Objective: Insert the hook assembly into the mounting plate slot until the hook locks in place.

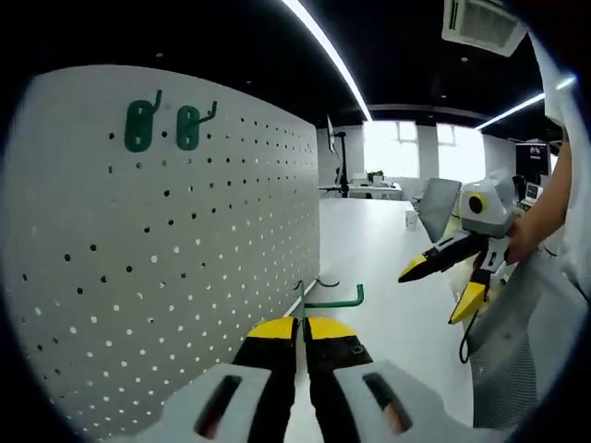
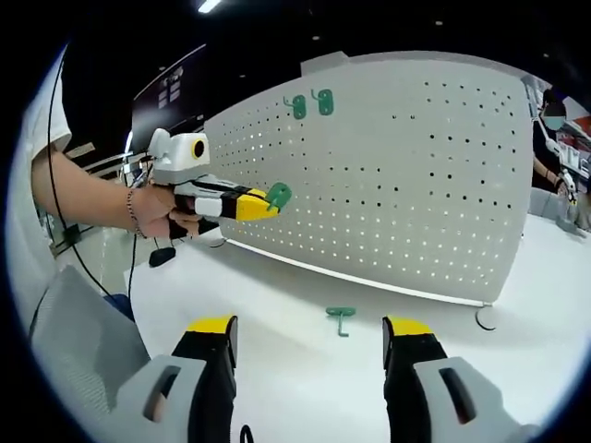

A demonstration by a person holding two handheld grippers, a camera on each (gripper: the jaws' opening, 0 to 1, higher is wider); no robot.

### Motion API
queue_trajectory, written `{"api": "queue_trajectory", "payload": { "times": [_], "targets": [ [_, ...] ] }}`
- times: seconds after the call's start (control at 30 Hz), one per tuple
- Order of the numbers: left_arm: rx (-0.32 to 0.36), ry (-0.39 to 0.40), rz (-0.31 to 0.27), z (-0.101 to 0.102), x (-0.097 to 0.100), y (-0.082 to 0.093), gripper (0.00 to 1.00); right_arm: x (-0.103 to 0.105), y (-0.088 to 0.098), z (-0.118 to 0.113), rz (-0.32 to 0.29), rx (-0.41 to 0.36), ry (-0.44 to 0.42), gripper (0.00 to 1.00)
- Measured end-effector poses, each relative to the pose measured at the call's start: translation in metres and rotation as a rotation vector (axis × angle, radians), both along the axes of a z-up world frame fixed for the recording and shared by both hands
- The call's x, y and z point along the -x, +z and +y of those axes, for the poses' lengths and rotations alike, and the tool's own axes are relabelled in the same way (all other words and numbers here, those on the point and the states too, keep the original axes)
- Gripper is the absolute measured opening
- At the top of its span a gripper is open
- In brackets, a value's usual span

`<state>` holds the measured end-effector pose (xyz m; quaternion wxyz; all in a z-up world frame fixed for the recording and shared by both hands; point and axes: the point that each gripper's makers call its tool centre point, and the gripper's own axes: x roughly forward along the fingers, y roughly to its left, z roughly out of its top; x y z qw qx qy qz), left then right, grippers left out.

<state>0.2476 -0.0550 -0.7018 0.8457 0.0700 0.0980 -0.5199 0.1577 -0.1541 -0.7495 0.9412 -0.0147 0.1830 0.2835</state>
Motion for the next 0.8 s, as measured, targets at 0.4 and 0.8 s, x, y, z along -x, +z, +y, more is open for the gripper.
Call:
{"api": "queue_trajectory", "payload": {
  "times": [0.4,0.8],
  "targets": [
    [0.079,0.027,-0.010,0.009,0.012,0.021,0.03,0.002,0.003,0.003,-0.006,0.000,0.008,0.61],
    [0.170,0.073,-0.038,0.023,0.026,0.053,0.03,-0.001,0.010,0.004,-0.021,-0.009,0.008,0.61]
  ]
}}
